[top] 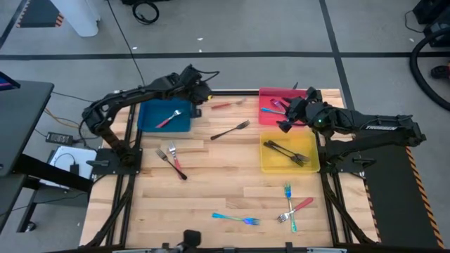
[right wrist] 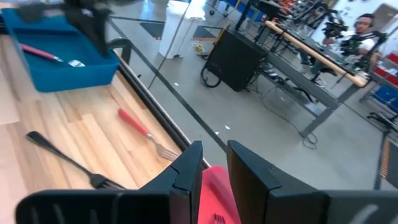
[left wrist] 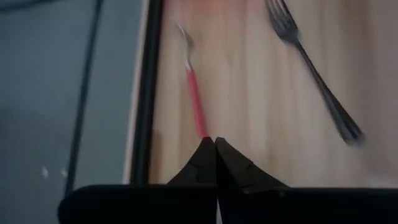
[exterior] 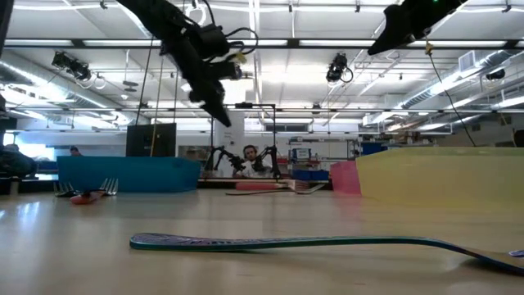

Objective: Sort silverware by color (type)
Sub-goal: Put the red fork into the blue bin

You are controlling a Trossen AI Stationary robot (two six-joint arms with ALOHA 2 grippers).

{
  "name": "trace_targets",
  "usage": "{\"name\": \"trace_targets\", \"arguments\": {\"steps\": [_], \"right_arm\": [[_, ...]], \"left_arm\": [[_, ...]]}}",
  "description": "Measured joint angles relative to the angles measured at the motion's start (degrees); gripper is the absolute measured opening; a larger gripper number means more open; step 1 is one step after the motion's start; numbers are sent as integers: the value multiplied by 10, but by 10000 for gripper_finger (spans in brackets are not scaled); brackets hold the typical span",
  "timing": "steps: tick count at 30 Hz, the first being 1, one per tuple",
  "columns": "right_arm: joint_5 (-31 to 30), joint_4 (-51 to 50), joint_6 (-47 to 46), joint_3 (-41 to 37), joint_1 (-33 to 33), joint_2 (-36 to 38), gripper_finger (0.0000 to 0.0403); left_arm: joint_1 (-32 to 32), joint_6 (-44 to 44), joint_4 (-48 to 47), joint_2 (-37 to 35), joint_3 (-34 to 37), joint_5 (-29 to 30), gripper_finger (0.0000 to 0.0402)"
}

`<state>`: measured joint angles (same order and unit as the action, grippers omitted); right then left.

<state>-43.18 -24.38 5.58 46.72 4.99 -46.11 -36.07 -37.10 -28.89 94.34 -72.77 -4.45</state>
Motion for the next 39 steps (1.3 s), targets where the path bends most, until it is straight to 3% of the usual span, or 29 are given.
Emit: {"name": "trace_targets", "arguments": {"steps": [4,9,14,23,30,35,39], "right_arm": [[19,0,0,0,1,0,82],[28,0,0,0,1,0,82],[28,0,0,0,1,0,82],[31,0,0,0,1,0,82],[72,-3,0,0,1,0,82],[85,-15,-7,0,1,0,82],[84,-25,-15,0,1,-1,82]], "left_arm": [[6,-1,100,47,0,0,5],[11,4,220,97,0,1,40],[17,76,321,140,-1,0,75],[16,112,199,219,-89,0,81],[1,111,99,266,-172,0,78],[-12,111,32,298,-201,-28,78],[-15,113,30,313,-203,-40,78]]}}
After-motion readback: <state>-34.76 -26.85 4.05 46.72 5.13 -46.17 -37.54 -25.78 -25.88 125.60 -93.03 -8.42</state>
